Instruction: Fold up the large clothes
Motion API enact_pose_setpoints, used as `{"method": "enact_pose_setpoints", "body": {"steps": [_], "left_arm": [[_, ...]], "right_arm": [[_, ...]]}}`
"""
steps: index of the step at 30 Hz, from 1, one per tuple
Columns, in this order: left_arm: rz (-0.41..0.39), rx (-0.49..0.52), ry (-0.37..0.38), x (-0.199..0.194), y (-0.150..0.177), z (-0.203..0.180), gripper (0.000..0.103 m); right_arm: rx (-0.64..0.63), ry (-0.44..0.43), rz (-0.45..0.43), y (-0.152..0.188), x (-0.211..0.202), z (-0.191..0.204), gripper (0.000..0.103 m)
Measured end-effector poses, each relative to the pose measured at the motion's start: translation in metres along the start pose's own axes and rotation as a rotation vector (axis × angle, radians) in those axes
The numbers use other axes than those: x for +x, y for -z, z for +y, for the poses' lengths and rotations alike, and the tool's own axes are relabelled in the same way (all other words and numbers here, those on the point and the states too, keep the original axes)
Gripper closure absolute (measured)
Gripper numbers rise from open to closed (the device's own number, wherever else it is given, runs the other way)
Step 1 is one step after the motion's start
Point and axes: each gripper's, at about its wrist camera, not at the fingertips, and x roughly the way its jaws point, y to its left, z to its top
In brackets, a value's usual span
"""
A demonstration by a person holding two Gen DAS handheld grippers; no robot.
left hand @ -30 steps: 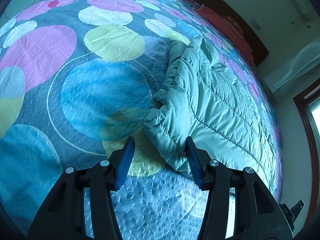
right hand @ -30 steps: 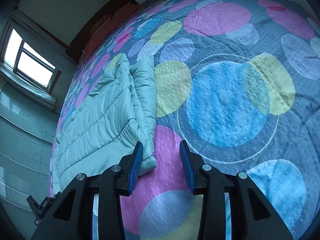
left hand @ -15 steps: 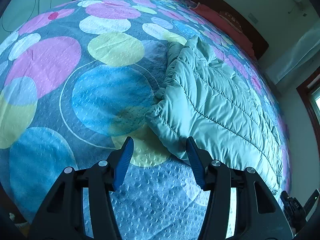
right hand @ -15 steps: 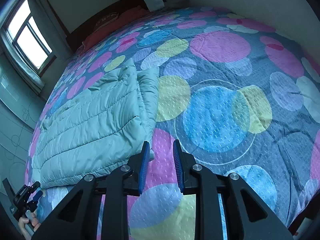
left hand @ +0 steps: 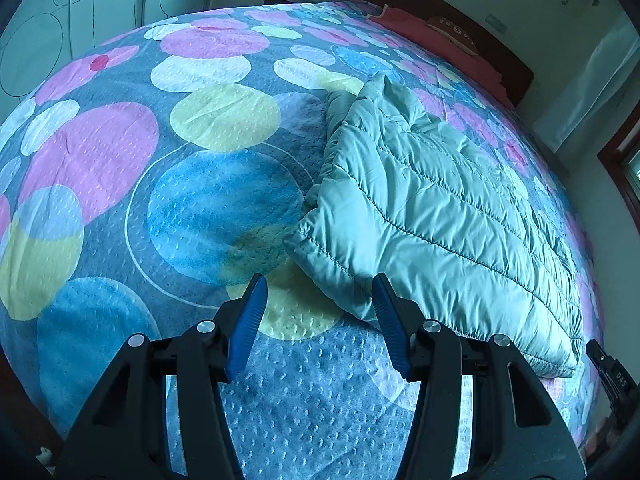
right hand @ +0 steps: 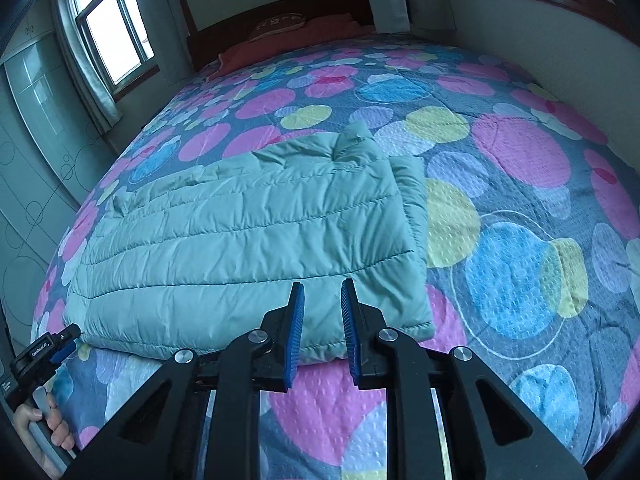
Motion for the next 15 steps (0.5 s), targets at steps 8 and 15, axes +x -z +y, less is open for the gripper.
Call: {"method": "enact_pose_setpoints", "body": {"steps": [8,15], "left_arm": [[-0.007,0.014,-0.013,0.003,-0.001,-0.001,0.048],[-0.011,0.018,-0.019,0.006,-0.003,-0.001,0.048]], "right_arm": [[-0.124,-0.032,-0.015,-0.015,0.016,0.057,0.084],[-0.158,-0.053,0.003,-0.024,0.034,0.083,0.084]]}}
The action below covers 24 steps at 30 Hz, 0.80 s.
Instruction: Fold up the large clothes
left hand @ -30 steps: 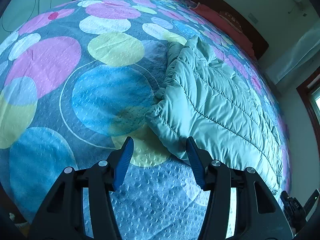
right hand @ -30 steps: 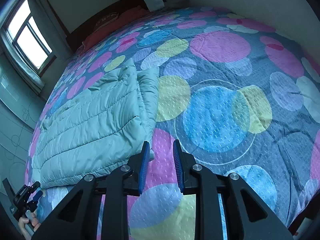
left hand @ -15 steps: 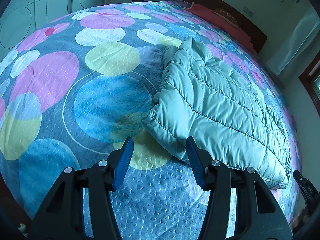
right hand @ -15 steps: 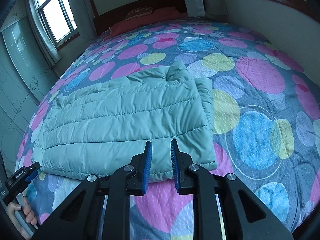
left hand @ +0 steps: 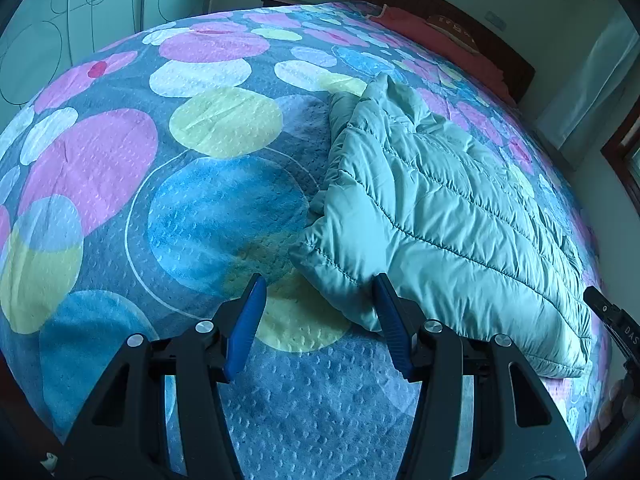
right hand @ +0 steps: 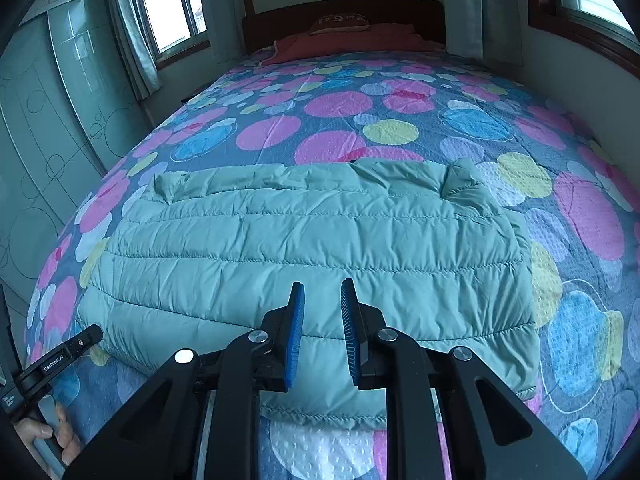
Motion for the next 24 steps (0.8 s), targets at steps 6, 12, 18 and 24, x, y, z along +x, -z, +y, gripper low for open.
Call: {"method": "enact_pose_setpoints", "body": {"steps": [6,12,18,24], "left_arm": [[0.004,-0.002,-0.001,0.004,-0.003,0.002,0.048],[0.006,0.0,-0.001,0.007,-0.004,0.003,0.048],[0.009,0.0,-0.001,0.012,-0.006,0.004,0.047],[0.011,0.0,-0.005,0.014,-0.006,0.005,0.042]], "right_arm": [[-0.021,-0.008,0.011,-0.009,0.017,0.017,0.084],[-0.027,-0.021,0.021,-0.021,0.035,0.031,0.084],[-0.036,-0.024,0.045,-0.027,0.056,0.044,0.084],[-0.047,-0.01,0.072,-0.023,0.074,0.049,0.084]]}}
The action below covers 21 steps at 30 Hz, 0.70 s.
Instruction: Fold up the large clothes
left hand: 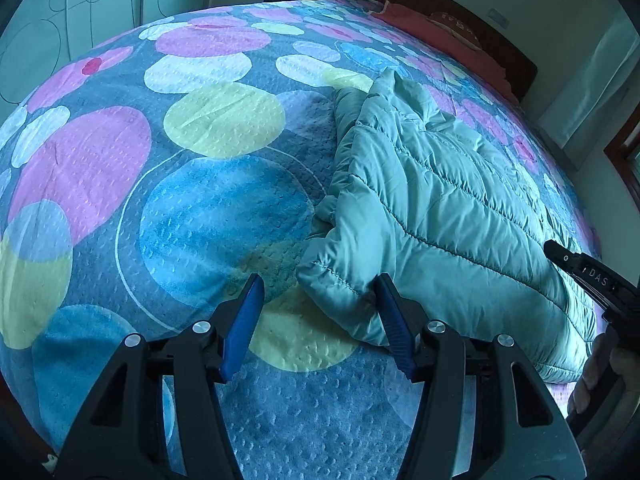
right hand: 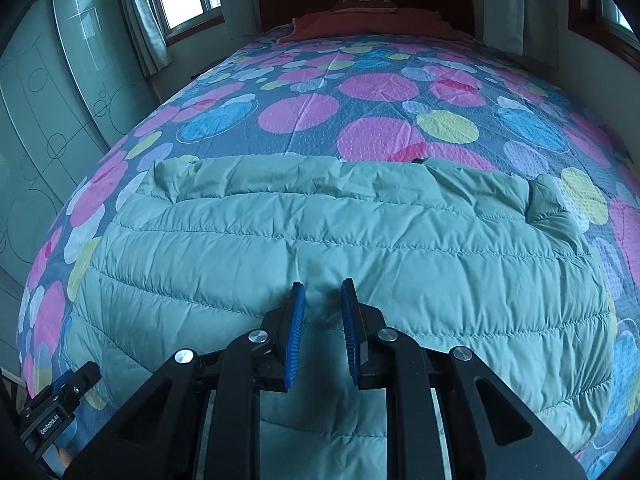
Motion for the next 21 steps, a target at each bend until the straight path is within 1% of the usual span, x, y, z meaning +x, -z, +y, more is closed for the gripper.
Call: {"method": "enact_pose_setpoints", "body": {"steps": [1,8,14,21], "left_arm": [[-0.003,0.001,-0.005,0.001,0.0,0.0,0.041],[0.003,-0.004,0.005,0.004,-0.002,0.001,0.04],[0.013,-0.041,0.048,0.0,-0.007,0.003,0.041],[0.025,-0.057,0.102,-0.003,-0.007,-0.003,0.04]], "right_arm": [[0.0,0.001,0.005,0.001,0.002,0.0,0.084],[-0.017,0.018,0.03,0.007,0.018,0.001,0.084],[-0.012,0.018,0.038,0.01,0.024,0.0,0.084],[-0.014,0.018,0.039,0.012,0.027,-0.001,0.084]]}}
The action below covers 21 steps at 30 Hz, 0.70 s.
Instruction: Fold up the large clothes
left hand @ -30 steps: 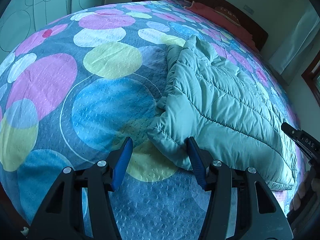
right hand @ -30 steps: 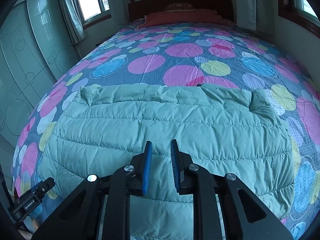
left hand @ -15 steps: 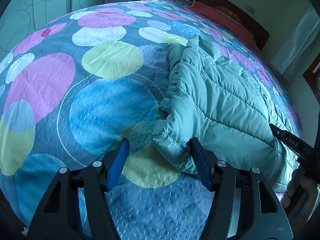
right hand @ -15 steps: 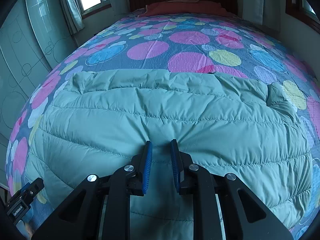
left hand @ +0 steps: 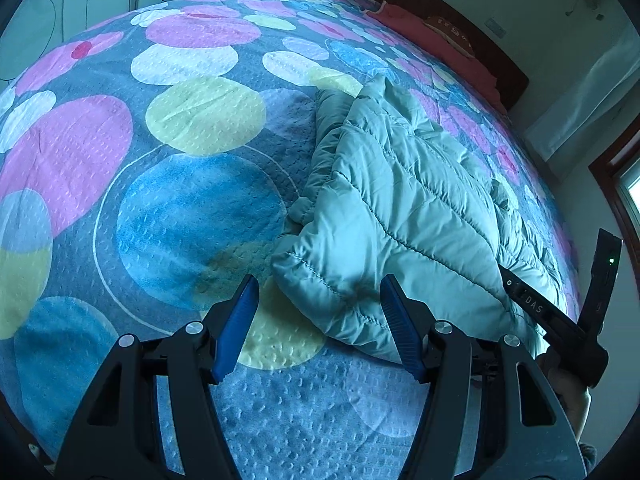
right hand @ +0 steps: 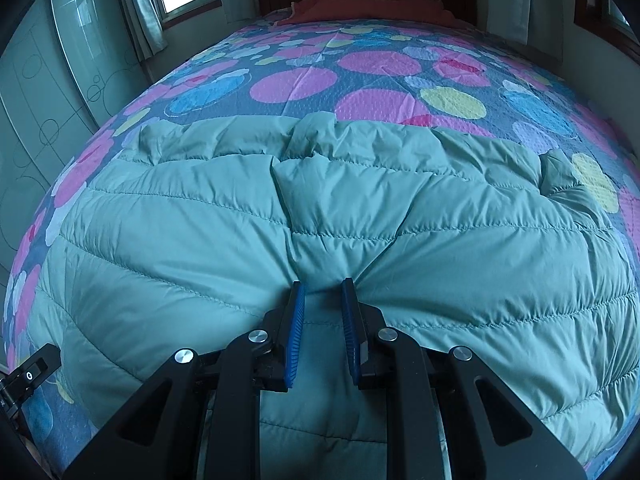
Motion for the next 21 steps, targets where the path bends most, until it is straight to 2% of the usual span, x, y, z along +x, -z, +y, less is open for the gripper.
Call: {"method": "enact_pose_setpoints", "body": {"steps": [6,17,21], "left_arm": [[-0.008,-0.009,0.02,0.007,-0.006,-0.005,0.039],[0.023,-0.103,0.086,0.036,-0.016,-0.007,0.039],[0.009,-0.09,0.072,0.04,-0.015,-0.009,0.04]], "right_arm": [[-0.001,0.002,0.0,0.0,0.0,0.0,0.084],[-0.009,0.01,-0.004,0.002,0.001,0.002,0.084],[-0.012,0.013,-0.005,0.002,0.002,0.002,0.084]]}}
